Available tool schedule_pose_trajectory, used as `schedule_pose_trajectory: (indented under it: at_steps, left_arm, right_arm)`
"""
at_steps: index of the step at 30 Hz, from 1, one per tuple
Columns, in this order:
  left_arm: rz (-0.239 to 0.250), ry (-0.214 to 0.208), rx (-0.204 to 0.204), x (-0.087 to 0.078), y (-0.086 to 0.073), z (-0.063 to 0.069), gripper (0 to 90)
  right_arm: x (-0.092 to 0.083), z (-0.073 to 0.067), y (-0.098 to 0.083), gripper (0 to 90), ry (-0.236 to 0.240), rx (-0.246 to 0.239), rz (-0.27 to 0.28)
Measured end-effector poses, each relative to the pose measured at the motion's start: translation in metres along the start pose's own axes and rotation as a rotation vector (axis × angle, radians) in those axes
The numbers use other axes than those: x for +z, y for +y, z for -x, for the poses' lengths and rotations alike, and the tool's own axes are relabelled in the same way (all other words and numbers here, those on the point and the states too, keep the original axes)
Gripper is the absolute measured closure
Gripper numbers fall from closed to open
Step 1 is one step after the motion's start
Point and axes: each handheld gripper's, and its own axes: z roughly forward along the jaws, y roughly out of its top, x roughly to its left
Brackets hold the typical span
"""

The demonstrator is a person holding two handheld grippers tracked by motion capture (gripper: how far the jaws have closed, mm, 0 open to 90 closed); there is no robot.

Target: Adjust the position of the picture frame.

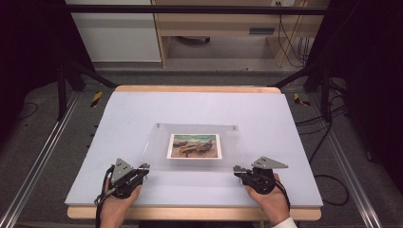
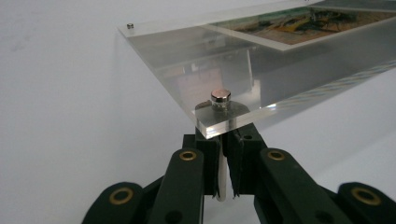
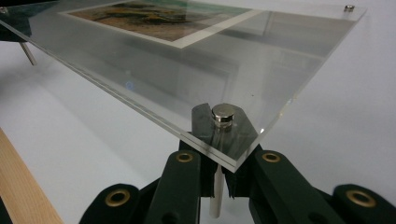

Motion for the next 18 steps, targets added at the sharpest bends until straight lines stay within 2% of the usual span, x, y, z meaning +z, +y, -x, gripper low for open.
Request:
schedule_pose_trajectory:
  at_steps: [6, 18]
  left_arm:
    - [-0.033, -0.007, 0.012, 0.0005, -0.0036, 0.0023, 83.1]
    - [-0.062, -0.018, 0.024, 0.0006, -0.006, 0.006, 82.3]
  right_arm:
    - [0.0008, 0.0015, -0.0025, 83.9, 0.002, 0.008, -0.024]
    - [0.0006, 0.0046, -0.0049, 83.3, -0.002, 0.026, -0.04]
